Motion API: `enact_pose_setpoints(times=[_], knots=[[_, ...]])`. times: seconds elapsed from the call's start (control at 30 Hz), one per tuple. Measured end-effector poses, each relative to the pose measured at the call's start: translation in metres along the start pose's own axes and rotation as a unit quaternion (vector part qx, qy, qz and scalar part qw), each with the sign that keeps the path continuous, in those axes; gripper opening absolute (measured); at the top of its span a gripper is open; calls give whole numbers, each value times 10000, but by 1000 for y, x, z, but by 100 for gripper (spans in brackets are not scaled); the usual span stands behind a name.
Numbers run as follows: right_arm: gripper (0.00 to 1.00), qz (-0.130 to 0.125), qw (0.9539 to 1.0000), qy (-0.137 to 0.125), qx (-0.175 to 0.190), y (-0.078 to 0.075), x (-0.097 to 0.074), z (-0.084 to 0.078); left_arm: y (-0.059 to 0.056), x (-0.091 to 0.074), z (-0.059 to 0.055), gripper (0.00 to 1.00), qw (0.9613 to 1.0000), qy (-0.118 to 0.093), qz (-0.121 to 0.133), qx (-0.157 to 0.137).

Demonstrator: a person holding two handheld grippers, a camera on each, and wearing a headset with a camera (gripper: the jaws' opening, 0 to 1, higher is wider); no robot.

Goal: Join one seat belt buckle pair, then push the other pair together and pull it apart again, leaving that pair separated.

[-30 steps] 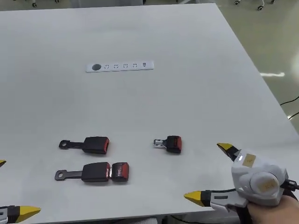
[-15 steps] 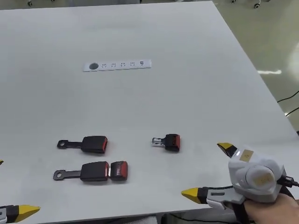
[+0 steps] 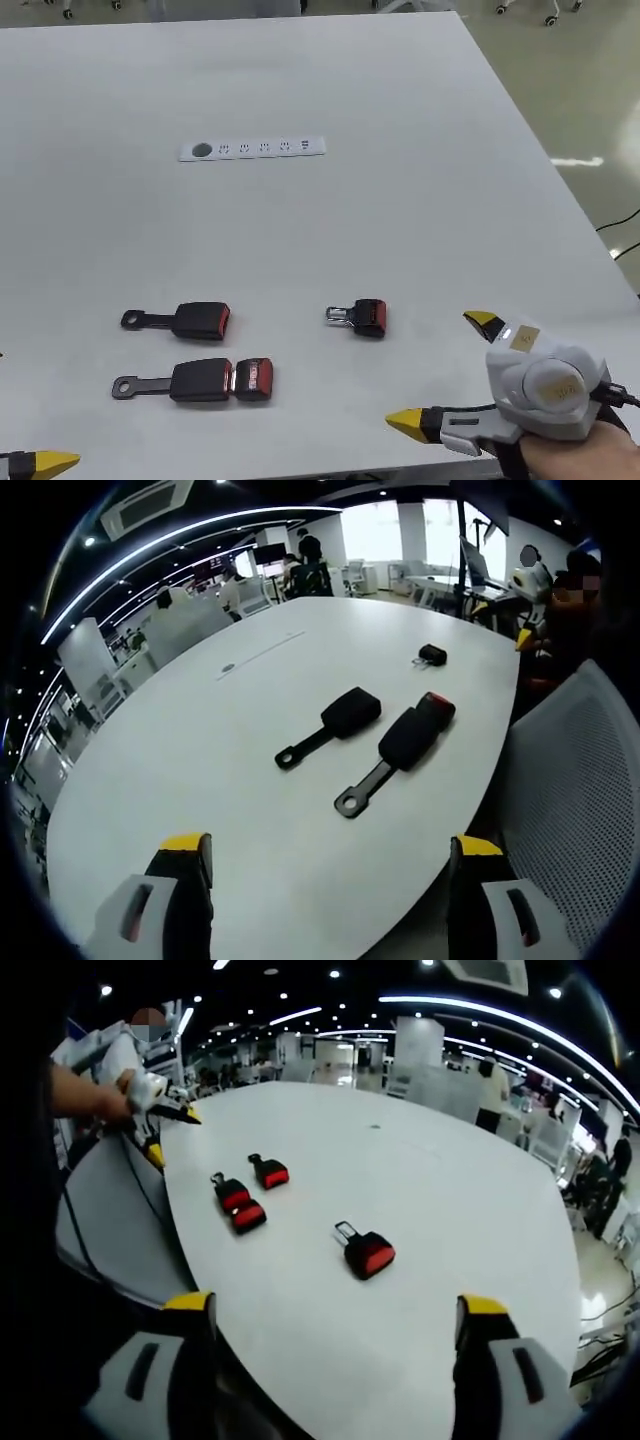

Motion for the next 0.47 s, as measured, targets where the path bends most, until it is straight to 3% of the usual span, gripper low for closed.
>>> enact_pose_setpoints(times=[0.47], knots=[[100, -23, 9996, 164, 207, -2, 10, -2, 5, 8, -4, 100, 9999, 154, -71, 13]])
Point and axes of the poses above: the centre of the closed fingertips' face, and the gripper's own axes: x roughly forward along the fingers, y roughly to its left, z roughly out of its top, the point moved 9 cm from there along -x, roughly backward along the fingers, and after that the axes turned 2 degrees about -y, right-handed, at the moved point
